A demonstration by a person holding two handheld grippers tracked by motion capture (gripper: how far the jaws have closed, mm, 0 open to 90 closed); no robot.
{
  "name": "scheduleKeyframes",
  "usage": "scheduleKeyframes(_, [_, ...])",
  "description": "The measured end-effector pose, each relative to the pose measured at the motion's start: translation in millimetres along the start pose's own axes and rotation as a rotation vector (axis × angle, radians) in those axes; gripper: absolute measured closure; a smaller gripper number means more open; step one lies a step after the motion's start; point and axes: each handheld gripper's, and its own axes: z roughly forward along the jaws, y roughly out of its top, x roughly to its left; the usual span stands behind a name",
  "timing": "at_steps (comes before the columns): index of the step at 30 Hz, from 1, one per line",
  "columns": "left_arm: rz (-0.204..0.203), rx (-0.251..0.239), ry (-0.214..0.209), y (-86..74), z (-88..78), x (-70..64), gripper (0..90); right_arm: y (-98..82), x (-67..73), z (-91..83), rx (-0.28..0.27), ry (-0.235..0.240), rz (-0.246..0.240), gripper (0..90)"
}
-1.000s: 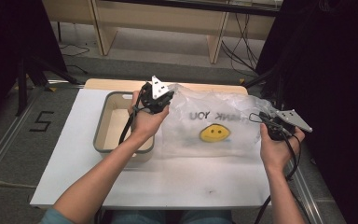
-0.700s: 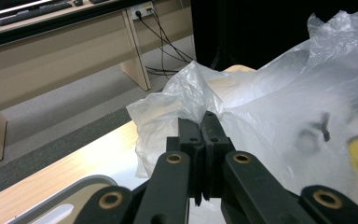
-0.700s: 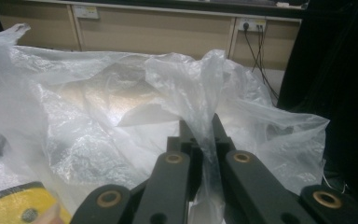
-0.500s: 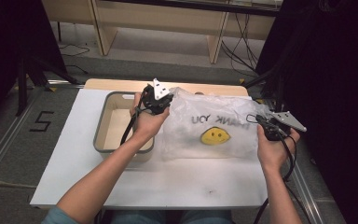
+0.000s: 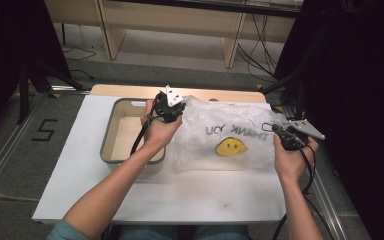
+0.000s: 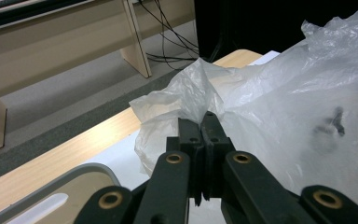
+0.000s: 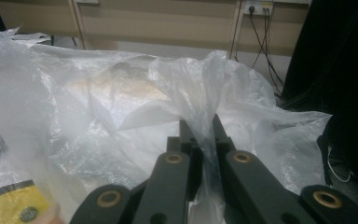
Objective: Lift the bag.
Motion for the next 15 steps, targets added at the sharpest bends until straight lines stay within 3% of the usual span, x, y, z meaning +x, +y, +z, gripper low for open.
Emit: scheduleKeyframes(15, [0.0,0.021,-0.006,-2.6,4.9,0.1,89.1,-4.2,-2.5,3.2,0.028,0.001,0.009,89.9])
